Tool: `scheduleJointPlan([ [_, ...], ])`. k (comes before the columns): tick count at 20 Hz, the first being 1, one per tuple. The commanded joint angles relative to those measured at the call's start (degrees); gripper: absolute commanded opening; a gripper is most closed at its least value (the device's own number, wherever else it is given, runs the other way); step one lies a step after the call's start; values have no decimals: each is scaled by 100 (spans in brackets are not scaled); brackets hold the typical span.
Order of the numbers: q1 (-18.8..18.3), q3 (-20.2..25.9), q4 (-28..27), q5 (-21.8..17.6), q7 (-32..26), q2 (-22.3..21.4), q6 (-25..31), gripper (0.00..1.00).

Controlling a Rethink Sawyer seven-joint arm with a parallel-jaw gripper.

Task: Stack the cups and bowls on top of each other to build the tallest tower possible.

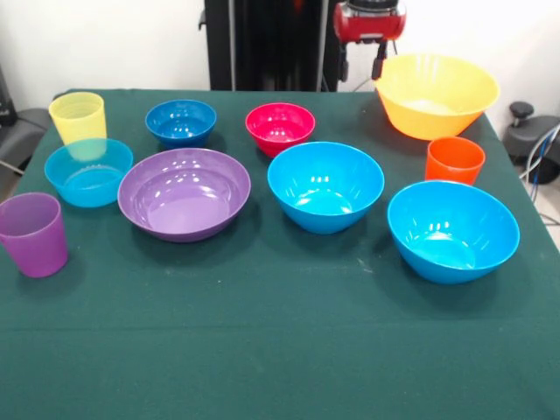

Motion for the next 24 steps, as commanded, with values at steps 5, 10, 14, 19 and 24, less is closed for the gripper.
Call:
scheduleJointPlan([
  [5, 6, 508, 299, -164, 1000, -455, 110, 100],
  [10, 8, 596, 349, -144, 1050, -553, 233, 100],
  [14, 290, 500, 308, -57, 1218, -177, -134, 100],
  [19, 489, 297, 131, -210, 1248, 532, -740, 100],
  [24, 740, 53, 243, -306, 1373, 1011, -1386, 100],
])
